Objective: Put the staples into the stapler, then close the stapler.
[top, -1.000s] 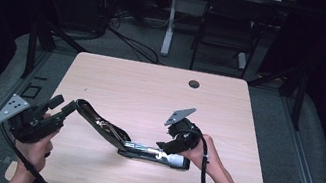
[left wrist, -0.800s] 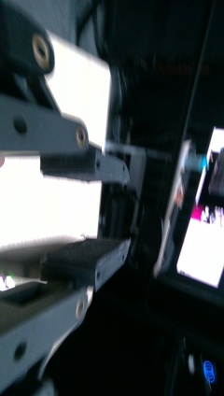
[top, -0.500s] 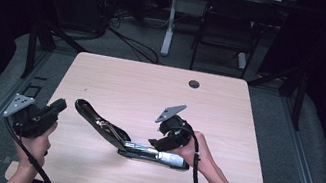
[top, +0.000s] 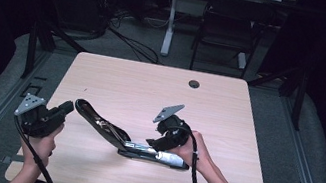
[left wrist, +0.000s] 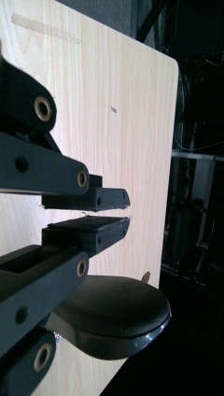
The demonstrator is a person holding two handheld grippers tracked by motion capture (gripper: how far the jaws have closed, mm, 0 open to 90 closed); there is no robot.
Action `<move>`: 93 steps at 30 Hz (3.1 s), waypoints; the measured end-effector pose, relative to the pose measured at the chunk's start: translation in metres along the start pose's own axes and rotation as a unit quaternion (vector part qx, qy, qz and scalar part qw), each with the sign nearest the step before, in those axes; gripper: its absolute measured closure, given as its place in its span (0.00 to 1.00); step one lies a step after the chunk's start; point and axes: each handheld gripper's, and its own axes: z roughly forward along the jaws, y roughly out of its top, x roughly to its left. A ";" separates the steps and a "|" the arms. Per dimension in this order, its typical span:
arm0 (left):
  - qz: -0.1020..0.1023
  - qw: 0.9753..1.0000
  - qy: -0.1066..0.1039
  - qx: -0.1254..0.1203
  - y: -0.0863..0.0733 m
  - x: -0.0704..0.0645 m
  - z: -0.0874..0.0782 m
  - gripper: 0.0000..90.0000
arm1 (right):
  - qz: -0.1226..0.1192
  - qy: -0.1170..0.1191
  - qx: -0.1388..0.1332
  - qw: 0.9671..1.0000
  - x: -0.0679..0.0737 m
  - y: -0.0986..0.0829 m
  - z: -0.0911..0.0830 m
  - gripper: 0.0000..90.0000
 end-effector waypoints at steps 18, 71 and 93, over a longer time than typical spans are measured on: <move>0.021 0.999 -0.033 0.012 0.000 -0.013 0.008 1.00 | 0.003 -0.007 -0.021 1.000 0.006 0.012 0.001 0.51; 0.070 0.992 -0.102 0.026 -0.007 -0.056 0.021 1.00 | -0.045 0.035 -0.073 0.996 0.030 0.077 0.014 0.94; 0.096 0.985 -0.129 0.058 -0.012 -0.072 0.034 1.00 | -0.049 0.035 -0.102 0.993 0.034 0.079 0.004 0.95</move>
